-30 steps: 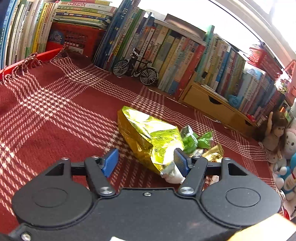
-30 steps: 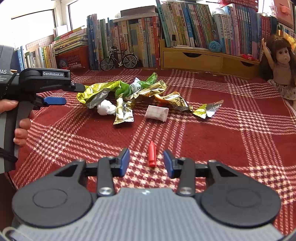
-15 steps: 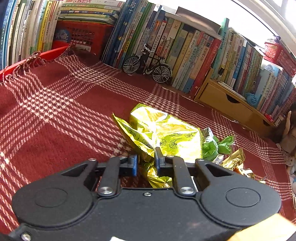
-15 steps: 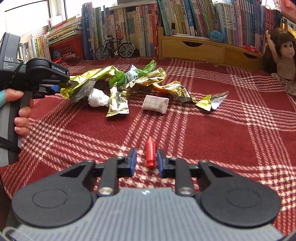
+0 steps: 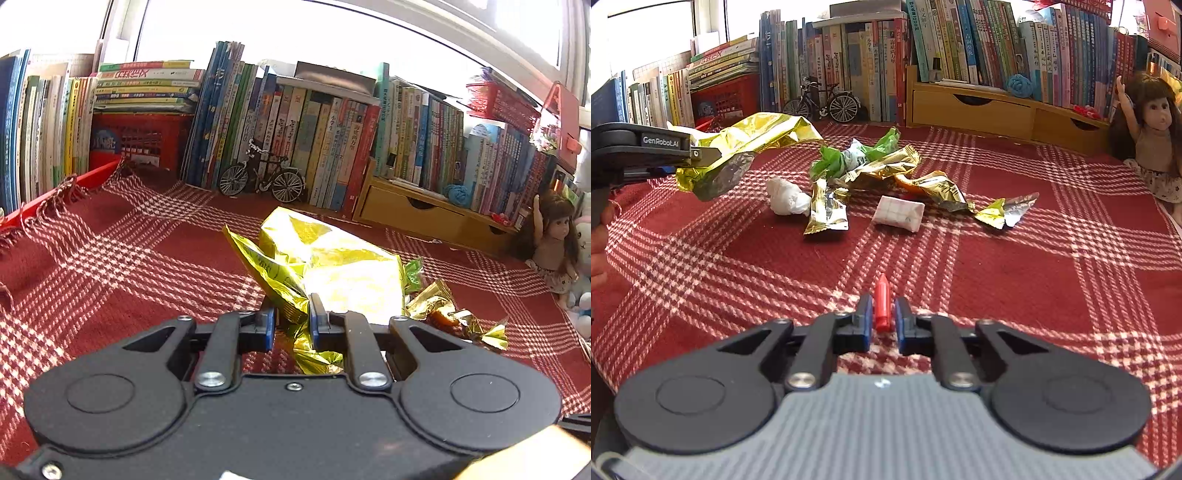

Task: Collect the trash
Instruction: 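Grasp the gold foil bag with the left tool while the right tool grasps the red marker cap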

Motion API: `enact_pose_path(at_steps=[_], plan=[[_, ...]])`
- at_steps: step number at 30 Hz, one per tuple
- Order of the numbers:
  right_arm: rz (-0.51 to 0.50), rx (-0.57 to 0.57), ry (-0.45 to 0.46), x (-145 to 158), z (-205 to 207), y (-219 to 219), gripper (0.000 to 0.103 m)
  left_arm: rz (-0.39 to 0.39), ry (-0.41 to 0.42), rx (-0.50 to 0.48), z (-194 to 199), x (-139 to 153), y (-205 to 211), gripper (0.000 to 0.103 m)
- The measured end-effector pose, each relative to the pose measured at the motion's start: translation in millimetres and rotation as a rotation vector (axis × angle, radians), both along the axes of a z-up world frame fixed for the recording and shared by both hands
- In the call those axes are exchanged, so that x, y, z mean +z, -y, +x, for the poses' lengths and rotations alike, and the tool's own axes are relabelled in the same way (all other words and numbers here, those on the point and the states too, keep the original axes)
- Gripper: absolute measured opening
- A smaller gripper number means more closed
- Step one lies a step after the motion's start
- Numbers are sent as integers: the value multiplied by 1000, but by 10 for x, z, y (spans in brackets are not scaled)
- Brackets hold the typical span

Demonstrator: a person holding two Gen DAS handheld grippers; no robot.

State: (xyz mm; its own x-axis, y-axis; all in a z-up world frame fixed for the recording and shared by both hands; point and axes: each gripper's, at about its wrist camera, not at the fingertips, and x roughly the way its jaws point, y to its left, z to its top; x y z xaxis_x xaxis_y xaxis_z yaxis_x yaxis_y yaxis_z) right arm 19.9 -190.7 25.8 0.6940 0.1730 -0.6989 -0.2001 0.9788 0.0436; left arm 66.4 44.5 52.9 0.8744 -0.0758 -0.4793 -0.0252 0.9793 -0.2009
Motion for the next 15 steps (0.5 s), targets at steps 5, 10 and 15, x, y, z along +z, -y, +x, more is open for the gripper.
enact_pose_path(at_steps=[5,10,15], plan=[[-56,18,3,-82,72,-129,39,37,27,-46,-194,44,62,17],[-90,26,8,-133,109,-199,17,78,52,-82,-354,59,125,17],[-89,16,34,-71,18,-165,14,93,81,-121,-517,93,159,17]])
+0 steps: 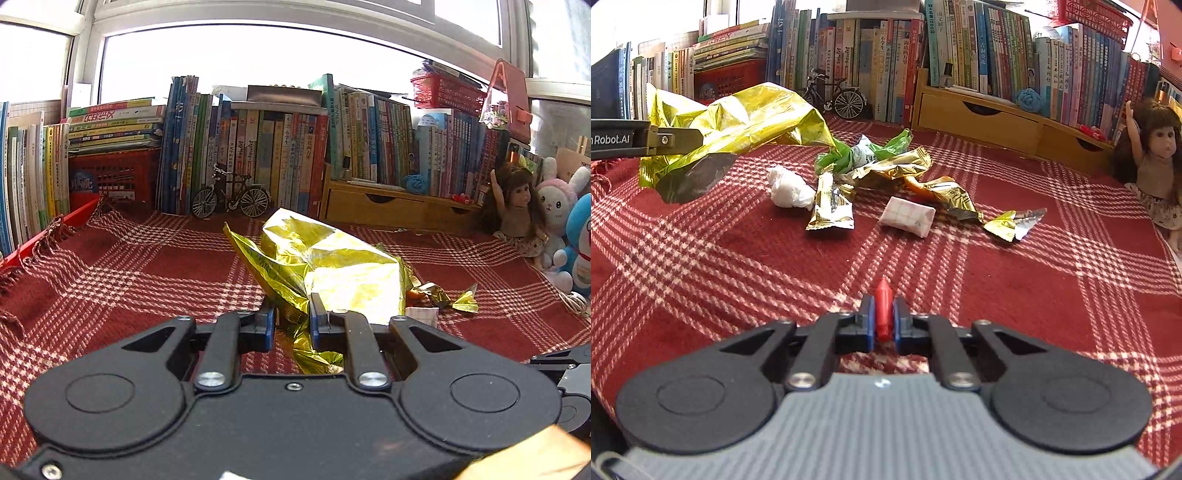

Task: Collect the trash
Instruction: 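Grasp the gold foil bag with the left tool while the right tool grasps the red marker cap, then lift the gold foil bag and red cap and carry them toward the bin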

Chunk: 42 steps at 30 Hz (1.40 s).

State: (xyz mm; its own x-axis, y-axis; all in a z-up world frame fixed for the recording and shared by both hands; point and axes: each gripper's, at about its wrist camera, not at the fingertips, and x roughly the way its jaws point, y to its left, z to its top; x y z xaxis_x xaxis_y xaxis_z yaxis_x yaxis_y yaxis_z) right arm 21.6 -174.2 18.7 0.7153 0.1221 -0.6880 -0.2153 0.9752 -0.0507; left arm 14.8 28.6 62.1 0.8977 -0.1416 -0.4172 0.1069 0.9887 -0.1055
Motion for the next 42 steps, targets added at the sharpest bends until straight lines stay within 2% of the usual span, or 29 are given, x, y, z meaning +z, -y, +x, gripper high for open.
enact_pose_path(at_steps=[5,16,21,27,32,36,42], plan=[[35,-8,12,101,-127,108,14,2,13,-39,-169,41,11,17],[205,13,-9,384,-596,372,14,32,31,-147,-811,148,-36,17],[240,45,-34,427,-900,401,14,53,21,-188,-1210,165,-101,17],[243,68,-68,430,-1283,418,14,119,28,-256,-1713,166,-116,17],[250,65,-120,325,-1557,417,14,130,-22,-318,-2098,97,-140,17],[250,72,-173,178,-1721,379,14,72,-109,-385,-2332,4,-233,17],[263,72,-239,-29,-1856,309,14,120,-199,-414,-2547,-174,-268,17]])
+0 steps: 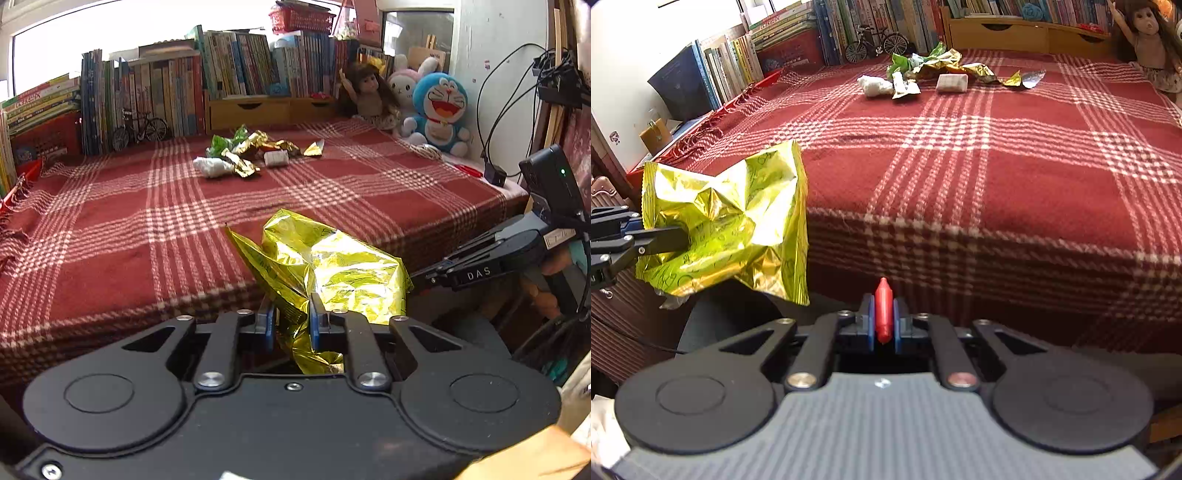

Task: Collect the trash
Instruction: 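Lift the gold foil bag and red cap and carry them toward the bin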

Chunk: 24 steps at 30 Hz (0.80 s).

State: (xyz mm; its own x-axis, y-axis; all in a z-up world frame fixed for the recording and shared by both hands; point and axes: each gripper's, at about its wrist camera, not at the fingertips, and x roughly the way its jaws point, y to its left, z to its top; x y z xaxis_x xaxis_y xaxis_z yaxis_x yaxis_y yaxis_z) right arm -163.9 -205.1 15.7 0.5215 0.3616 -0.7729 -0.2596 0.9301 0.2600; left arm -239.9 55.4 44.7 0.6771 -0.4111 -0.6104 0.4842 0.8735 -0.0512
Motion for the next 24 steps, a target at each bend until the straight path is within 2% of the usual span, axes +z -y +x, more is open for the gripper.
enact_pose_path(at_steps=[6,10,15,24], plan=[[-6,3,-65,-194,-32,-48,14,88,-95,-34,-36,-238,95,18],[-17,9,-90,-278,-12,-79,14,117,-152,-35,45,-377,181,19],[-18,4,-114,-342,0,-89,14,124,-150,-58,74,-431,265,20],[-13,15,-164,-444,-10,-66,14,157,-201,-70,-43,-528,308,20]])
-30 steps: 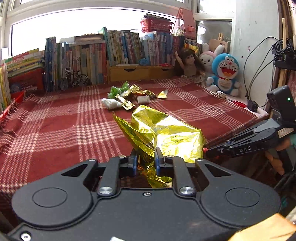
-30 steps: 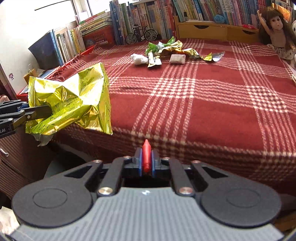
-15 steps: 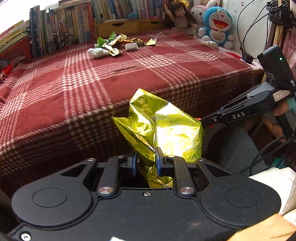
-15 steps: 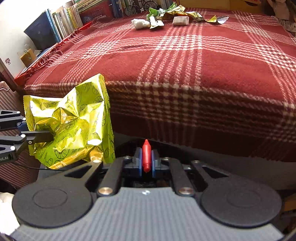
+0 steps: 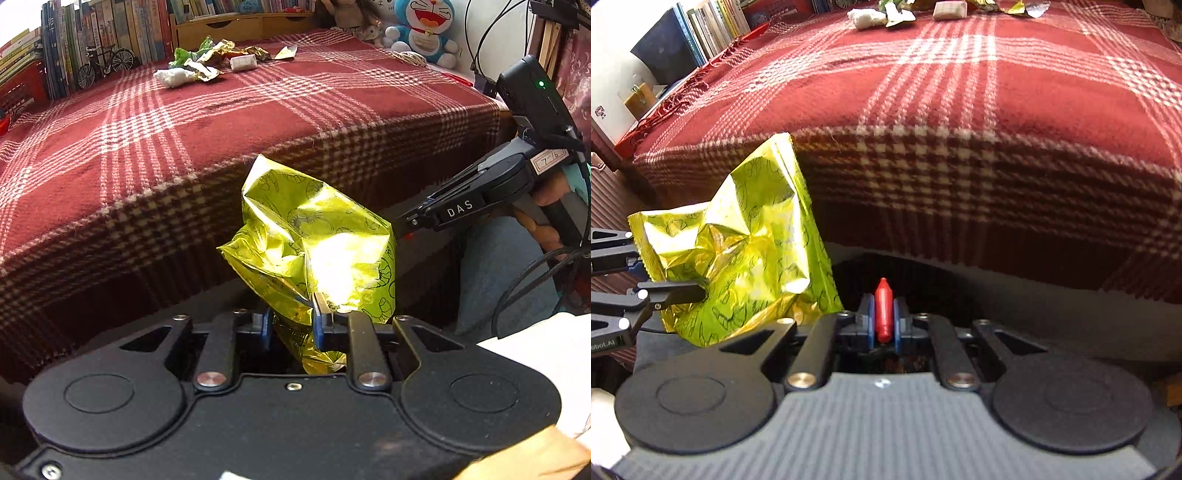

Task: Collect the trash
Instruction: 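Lift the gold foil bag and red cap and carry them toward the bin, then open both tools over the black bin to drop the bag and cap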

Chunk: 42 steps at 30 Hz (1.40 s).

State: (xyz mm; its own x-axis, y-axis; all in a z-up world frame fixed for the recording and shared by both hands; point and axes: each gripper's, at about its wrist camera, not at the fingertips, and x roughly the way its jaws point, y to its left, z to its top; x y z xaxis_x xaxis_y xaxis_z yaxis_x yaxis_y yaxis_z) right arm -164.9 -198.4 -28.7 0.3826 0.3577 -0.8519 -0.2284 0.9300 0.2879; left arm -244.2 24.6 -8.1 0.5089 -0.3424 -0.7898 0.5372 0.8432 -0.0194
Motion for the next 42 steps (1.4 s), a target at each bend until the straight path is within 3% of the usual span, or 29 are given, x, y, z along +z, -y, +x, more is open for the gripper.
enact_pose_path(at_steps=[5,10,15,32,35,37,39,42], plan=[[10,-12,-26,-79,1,52,14,14,-86,-5,-18,-146,42,18],[11,-13,-23,-103,49,62,14,44,-69,7,67,-304,116,18],[7,-10,-35,-133,92,27,14,54,-133,49,314,-514,203,18],[-2,-9,-52,-230,213,-61,20,86,-206,107,688,-833,407,20],[0,-6,-50,-232,214,-58,21,83,-202,114,711,-848,383,27],[0,-1,-47,-234,202,-50,22,80,-199,116,725,-843,383,39],[-1,1,-45,-237,215,-61,37,80,-195,117,734,-813,376,42],[0,7,-41,-226,220,-77,41,78,-188,122,733,-783,372,48]])
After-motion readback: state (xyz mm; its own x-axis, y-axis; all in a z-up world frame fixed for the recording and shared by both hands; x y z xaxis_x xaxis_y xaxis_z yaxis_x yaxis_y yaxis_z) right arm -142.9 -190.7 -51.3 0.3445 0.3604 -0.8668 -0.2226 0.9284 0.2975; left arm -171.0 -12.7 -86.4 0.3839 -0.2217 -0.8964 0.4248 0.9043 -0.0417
